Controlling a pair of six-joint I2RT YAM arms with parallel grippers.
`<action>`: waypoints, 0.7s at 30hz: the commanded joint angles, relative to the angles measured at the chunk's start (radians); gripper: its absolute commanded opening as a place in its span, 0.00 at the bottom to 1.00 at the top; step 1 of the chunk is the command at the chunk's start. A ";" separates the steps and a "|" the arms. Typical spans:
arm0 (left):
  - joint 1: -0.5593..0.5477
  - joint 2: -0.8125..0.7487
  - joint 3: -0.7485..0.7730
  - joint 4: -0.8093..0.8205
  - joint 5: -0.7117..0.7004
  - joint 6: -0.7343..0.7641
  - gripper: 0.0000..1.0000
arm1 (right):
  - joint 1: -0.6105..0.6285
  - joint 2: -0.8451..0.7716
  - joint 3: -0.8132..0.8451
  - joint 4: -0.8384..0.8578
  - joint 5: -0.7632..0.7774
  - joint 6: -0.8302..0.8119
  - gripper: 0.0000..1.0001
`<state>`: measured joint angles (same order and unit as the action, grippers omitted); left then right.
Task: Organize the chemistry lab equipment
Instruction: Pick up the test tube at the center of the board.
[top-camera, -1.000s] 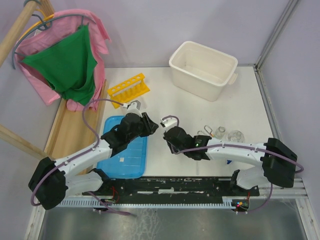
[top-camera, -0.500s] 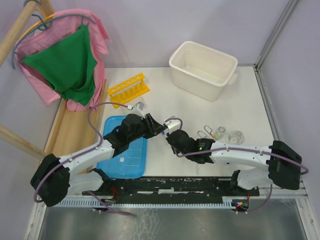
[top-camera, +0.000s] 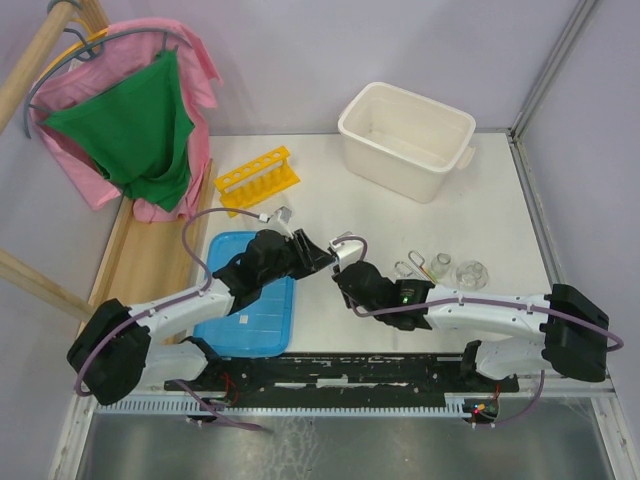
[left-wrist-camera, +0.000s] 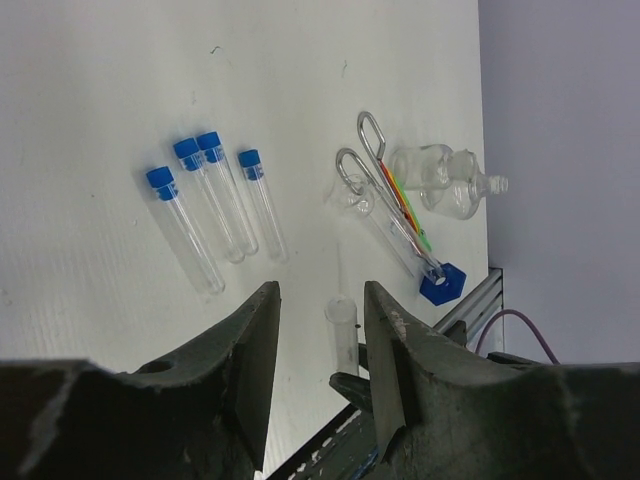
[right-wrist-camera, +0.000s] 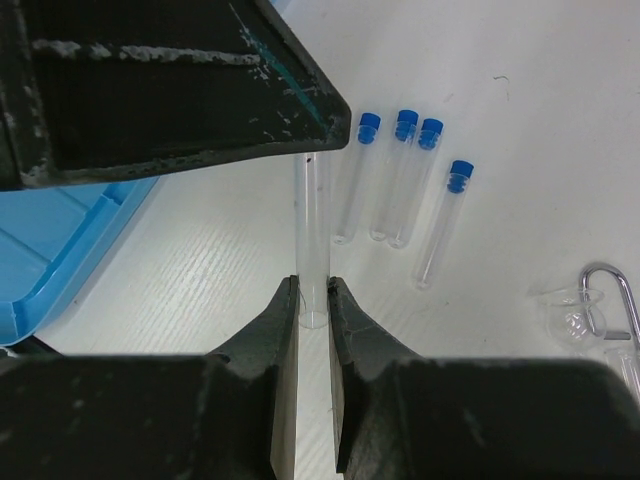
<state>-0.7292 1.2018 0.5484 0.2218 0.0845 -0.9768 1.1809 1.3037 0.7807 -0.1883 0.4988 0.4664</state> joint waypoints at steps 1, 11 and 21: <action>-0.004 0.019 0.003 0.079 0.024 -0.034 0.46 | 0.011 -0.011 0.004 0.049 0.016 -0.011 0.16; -0.005 0.037 0.001 0.098 0.041 -0.033 0.31 | 0.014 0.021 0.023 0.049 0.009 -0.018 0.17; -0.004 0.049 0.010 0.070 0.056 -0.011 0.06 | 0.016 0.035 0.034 0.044 0.024 -0.018 0.17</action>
<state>-0.7288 1.2434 0.5484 0.2646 0.1162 -0.9852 1.1908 1.3315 0.7807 -0.1730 0.4992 0.4580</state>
